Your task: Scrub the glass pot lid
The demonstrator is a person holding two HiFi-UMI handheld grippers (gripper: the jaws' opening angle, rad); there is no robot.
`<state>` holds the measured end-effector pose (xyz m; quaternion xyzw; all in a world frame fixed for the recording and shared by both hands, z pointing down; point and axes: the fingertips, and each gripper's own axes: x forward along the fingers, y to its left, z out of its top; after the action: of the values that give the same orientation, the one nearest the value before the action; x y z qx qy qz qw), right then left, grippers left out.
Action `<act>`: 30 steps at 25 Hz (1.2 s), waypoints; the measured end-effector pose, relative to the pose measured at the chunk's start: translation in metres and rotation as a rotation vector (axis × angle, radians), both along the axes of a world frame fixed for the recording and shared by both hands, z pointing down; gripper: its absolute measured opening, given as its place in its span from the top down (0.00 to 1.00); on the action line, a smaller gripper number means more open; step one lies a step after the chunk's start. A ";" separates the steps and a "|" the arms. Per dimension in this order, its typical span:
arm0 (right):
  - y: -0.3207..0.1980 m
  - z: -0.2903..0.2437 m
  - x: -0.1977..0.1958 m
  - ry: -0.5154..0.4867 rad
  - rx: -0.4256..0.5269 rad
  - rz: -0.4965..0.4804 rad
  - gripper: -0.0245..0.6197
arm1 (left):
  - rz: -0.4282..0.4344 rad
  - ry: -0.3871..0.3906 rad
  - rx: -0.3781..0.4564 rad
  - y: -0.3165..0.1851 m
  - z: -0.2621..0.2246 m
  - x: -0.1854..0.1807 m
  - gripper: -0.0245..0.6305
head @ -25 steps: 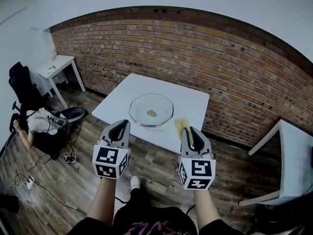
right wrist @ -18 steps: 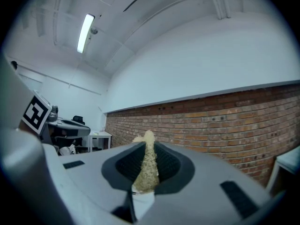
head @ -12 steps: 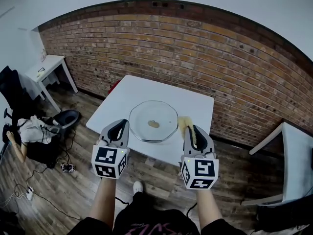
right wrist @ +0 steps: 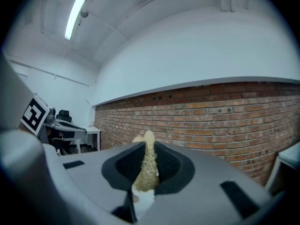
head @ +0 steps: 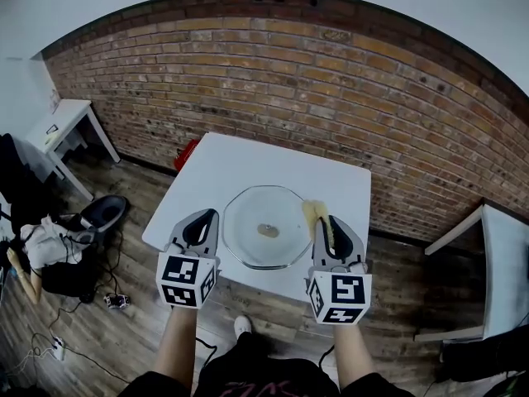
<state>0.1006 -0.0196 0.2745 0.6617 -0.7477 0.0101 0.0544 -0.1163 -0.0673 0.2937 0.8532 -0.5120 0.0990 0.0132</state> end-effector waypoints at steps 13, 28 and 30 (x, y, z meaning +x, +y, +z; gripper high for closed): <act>-0.062 0.001 -0.024 0.022 -0.016 0.086 0.87 | 0.105 0.021 -0.034 -0.075 0.013 -0.012 0.95; -0.066 -0.010 -0.026 0.052 -0.005 0.135 0.87 | 0.161 0.039 -0.042 -0.092 0.012 -0.012 0.95; -0.069 -0.009 -0.025 0.051 -0.012 0.117 0.87 | 0.153 0.037 -0.046 -0.094 0.014 -0.010 0.95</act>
<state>0.0757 -0.0881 0.2656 0.7041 -0.7060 0.0010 0.0767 -0.1264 -0.1610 0.3076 0.8910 -0.4425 0.0954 0.0346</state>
